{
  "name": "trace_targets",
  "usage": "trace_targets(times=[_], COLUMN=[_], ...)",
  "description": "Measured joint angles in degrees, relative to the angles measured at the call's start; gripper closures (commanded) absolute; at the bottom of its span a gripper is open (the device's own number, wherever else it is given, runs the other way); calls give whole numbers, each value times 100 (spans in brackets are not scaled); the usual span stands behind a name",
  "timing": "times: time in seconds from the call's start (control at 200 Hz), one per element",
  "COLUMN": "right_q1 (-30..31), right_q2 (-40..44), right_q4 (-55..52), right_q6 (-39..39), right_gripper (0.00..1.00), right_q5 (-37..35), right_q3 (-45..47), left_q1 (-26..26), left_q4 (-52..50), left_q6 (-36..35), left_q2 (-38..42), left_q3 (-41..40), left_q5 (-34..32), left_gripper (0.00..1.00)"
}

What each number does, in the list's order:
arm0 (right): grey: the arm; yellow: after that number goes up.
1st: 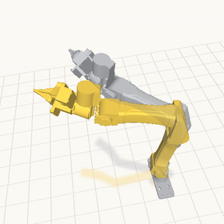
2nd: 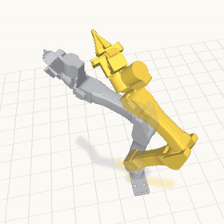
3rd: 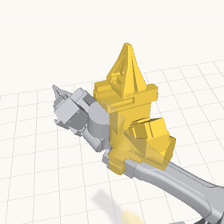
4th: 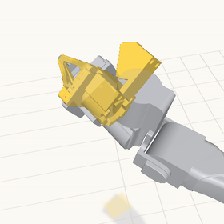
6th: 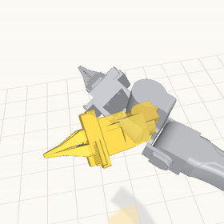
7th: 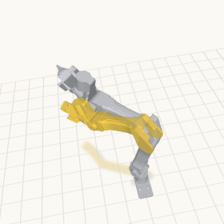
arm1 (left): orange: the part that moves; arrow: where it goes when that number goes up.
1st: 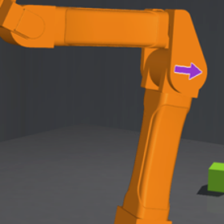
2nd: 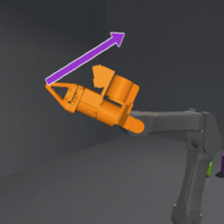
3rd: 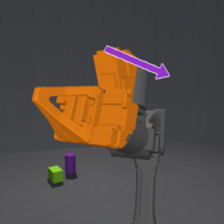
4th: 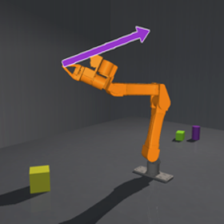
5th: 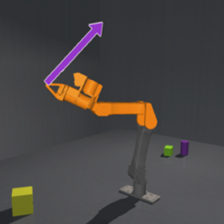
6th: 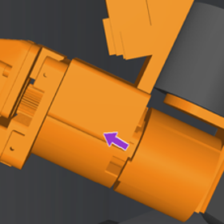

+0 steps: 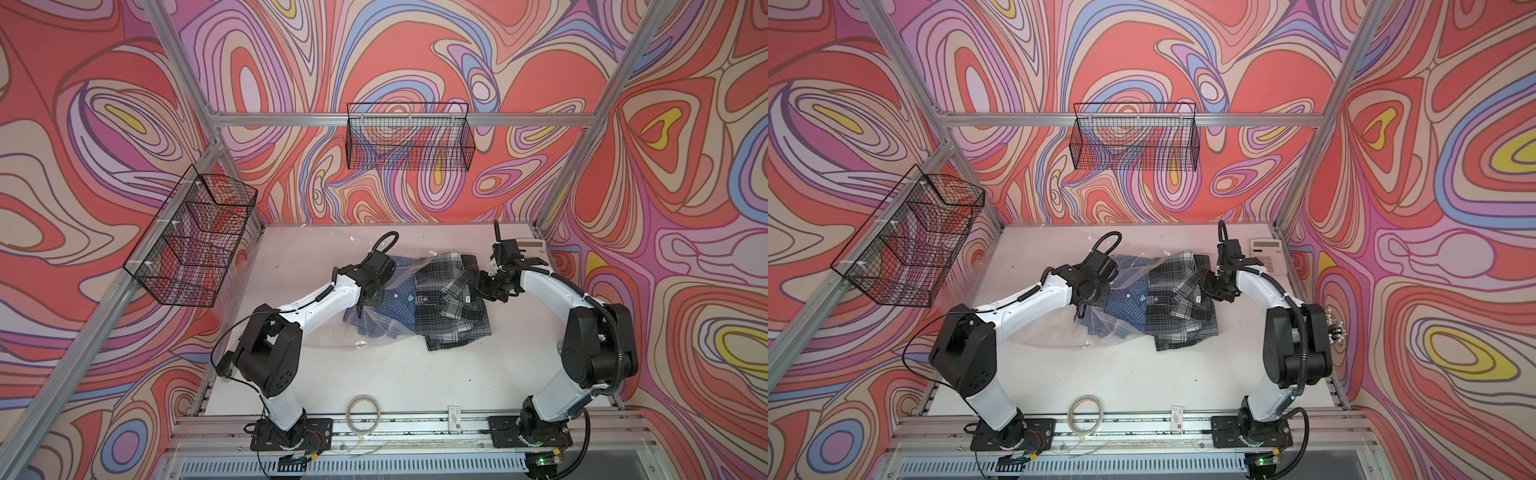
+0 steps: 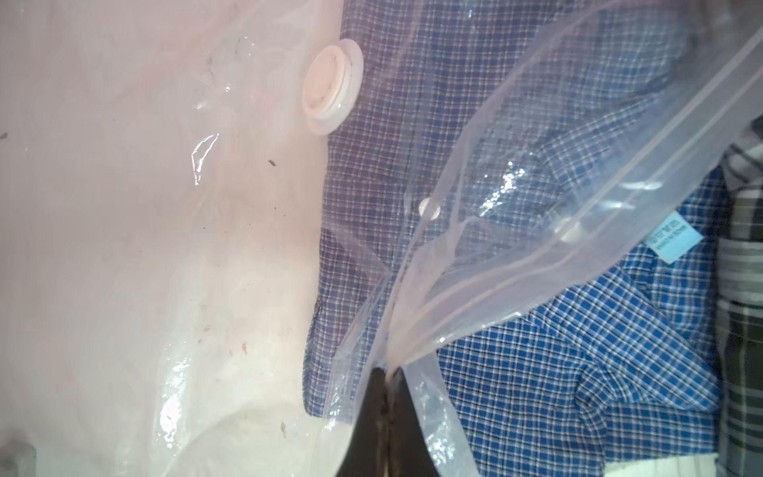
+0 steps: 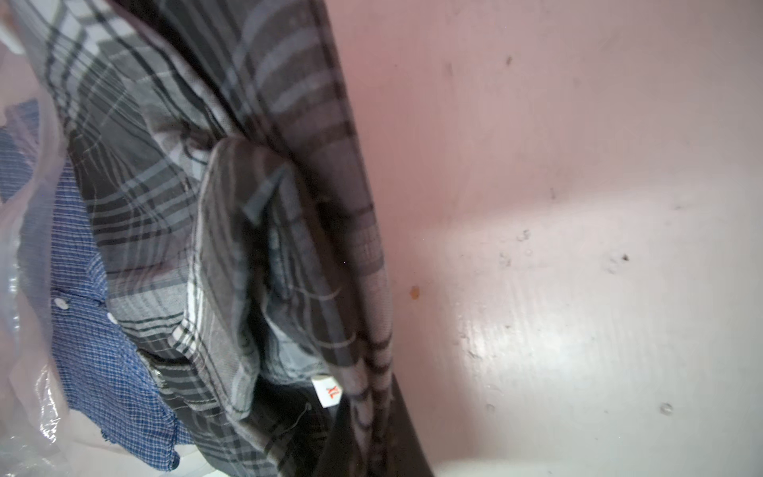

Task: Take the shirt out of the vacuum bag
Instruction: Take out the shirt from the vacuum bag, then place the shirt at the center of the board.

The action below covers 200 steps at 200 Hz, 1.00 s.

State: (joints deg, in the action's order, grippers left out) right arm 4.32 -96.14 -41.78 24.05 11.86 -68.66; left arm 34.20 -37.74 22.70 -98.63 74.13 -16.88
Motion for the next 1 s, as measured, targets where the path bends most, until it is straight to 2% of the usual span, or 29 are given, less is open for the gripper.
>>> trace_targets(times=[0.381, 0.506, 1.002], right_q1=[-997, -1104, -1088], right_q2=[66, 22, -1742], right_q4=[-63, 42, 1207], right_q6=[57, 63, 472], right_gripper=[100, 100, 100], right_q5=[-308, -345, 39], right_q3=[225, 210, -894], left_q1=[-103, -162, -369], left_q4=[39, 39, 39], left_q6=[-22, -52, -63], left_q2=[-146, -166, -11], left_q3=[0, 0, -98], left_q5=[37, 39, -2], left_gripper=[100, 100, 100])
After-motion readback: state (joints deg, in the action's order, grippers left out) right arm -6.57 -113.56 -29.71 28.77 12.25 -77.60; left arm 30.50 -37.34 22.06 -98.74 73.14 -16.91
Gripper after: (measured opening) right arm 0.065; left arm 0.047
